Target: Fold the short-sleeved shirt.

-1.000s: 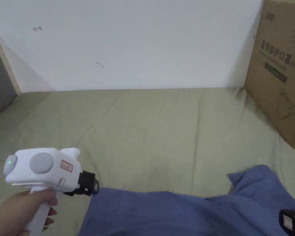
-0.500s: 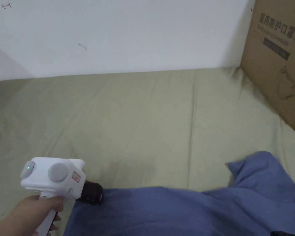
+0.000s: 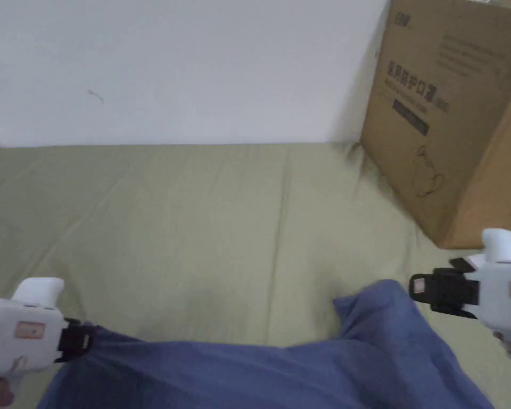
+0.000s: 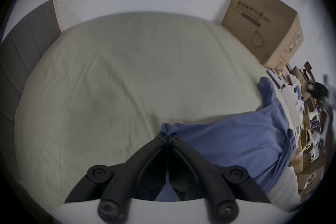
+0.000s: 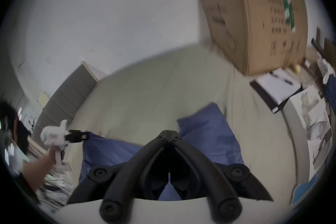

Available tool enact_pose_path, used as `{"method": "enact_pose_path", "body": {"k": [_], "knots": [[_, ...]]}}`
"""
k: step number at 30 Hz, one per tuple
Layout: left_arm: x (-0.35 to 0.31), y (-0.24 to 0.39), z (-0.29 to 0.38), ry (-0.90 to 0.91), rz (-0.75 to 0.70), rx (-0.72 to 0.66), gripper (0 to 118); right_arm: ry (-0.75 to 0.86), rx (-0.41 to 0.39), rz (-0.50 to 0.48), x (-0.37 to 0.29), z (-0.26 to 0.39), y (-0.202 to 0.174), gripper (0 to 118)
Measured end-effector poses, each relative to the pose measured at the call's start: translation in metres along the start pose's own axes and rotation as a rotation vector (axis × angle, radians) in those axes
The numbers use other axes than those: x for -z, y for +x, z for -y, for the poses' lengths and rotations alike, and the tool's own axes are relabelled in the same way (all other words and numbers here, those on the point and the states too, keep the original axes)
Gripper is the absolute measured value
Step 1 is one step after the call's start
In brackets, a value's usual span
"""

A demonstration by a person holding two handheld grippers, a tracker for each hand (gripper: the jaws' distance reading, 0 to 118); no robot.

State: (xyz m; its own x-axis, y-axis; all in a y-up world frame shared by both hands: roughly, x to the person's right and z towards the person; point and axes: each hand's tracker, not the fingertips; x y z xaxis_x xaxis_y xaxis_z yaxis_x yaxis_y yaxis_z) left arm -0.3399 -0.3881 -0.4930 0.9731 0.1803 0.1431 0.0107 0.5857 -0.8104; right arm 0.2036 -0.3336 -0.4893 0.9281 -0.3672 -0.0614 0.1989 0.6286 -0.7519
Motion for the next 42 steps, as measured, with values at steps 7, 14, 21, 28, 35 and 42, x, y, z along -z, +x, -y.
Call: {"method": "enact_pose_path", "body": {"k": [7, 14, 21, 28, 35, 42], "knots": [[-0.028, 0.015, 0.011, 0.026, 0.009, 0.005, 0, -0.276, -0.088, 0.256, 0.117, -0.034, 0.055, 115], [-0.018, 0.010, 0.015, 0.002, -0.001, -0.034, 0, -0.394, -0.024, 0.333, 0.161, -0.016, 0.083, 31], [-0.011, 0.007, 0.025, -0.037, -0.037, -0.035, 0, -0.342, -0.110, 0.250, 0.126, -0.006, 0.070, 1], [-0.027, 0.001, 0.011, 0.036, -0.093, -0.089, 0, -0.067, -0.052, 0.258, 0.047, -0.030, 0.064, 1], [-0.039, 0.013, -0.028, 0.207, -0.097, -0.088, 0, 0.192, -0.015, 0.282, 0.005, -0.041, 0.039, 1], [-0.052, 0.022, 0.013, 0.181, -0.066, -0.084, 0, 0.200, -0.033, 0.281, -0.028, 0.021, 0.050, 1]]}}
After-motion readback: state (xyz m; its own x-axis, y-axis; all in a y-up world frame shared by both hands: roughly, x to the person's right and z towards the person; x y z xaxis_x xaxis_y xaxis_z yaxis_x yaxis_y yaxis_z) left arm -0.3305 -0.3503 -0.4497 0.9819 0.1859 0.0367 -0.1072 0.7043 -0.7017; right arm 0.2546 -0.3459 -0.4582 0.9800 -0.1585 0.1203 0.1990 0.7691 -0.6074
